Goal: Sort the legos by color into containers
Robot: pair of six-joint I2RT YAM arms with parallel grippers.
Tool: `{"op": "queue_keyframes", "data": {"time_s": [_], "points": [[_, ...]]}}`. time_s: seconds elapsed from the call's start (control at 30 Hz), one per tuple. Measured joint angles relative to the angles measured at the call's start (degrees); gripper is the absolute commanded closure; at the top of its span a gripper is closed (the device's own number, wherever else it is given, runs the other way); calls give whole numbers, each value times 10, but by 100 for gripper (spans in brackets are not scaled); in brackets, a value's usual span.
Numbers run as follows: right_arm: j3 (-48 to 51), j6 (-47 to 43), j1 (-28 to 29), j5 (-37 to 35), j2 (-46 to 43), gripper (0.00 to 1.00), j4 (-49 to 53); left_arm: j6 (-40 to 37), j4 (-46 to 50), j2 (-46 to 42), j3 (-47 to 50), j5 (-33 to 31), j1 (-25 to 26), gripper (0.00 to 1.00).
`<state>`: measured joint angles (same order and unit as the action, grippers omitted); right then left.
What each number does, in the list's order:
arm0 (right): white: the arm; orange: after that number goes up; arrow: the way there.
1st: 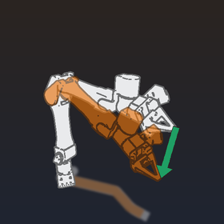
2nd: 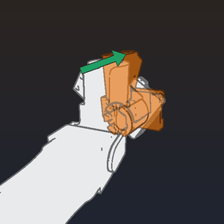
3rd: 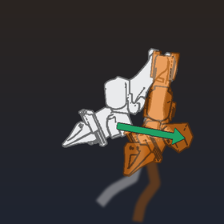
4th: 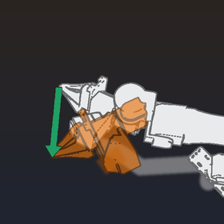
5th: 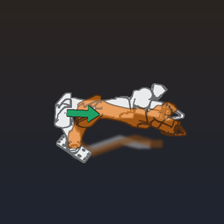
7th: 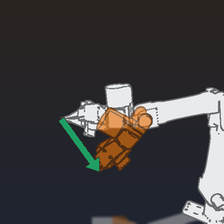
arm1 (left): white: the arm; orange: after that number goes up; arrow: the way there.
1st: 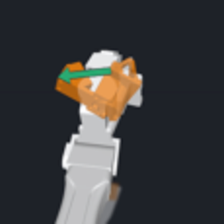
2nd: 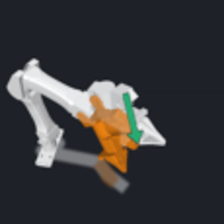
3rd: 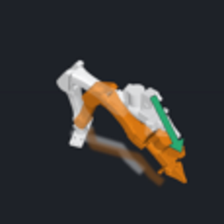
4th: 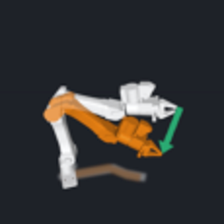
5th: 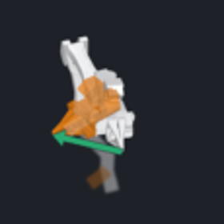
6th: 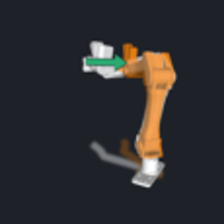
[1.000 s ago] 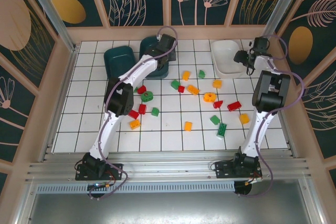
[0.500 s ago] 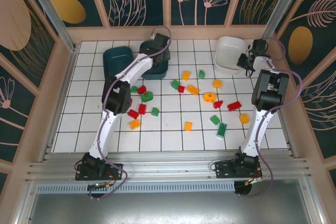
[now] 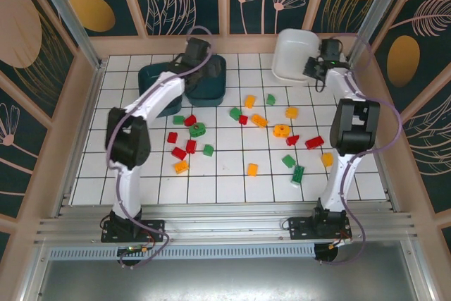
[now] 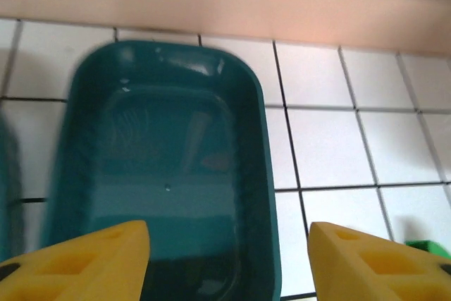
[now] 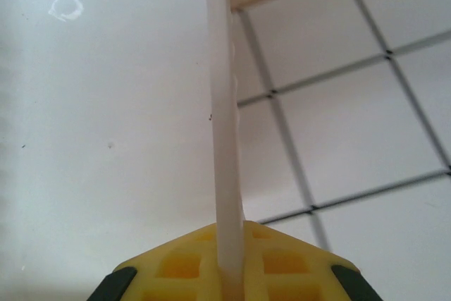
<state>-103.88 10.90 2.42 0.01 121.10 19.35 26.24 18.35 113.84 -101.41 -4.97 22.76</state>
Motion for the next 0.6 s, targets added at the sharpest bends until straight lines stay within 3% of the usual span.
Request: {"op": "queue_keyframes", "data": {"time_s": [0.1, 0.27, 0.43, 0.6], "points": [[-54, 14, 56, -10, 24, 100, 13, 20, -46, -37, 68, 45, -73, 37], [-162, 48, 120, -20, 111, 100, 35, 54, -77, -24, 153, 84, -184, 43], [-236, 67, 125, -23, 189, 100, 75, 57, -77, -7, 175, 89, -207, 55], [-226, 71, 120, -31, 200, 100, 96, 48, -76, 38, 136, 90, -201, 68]]}}
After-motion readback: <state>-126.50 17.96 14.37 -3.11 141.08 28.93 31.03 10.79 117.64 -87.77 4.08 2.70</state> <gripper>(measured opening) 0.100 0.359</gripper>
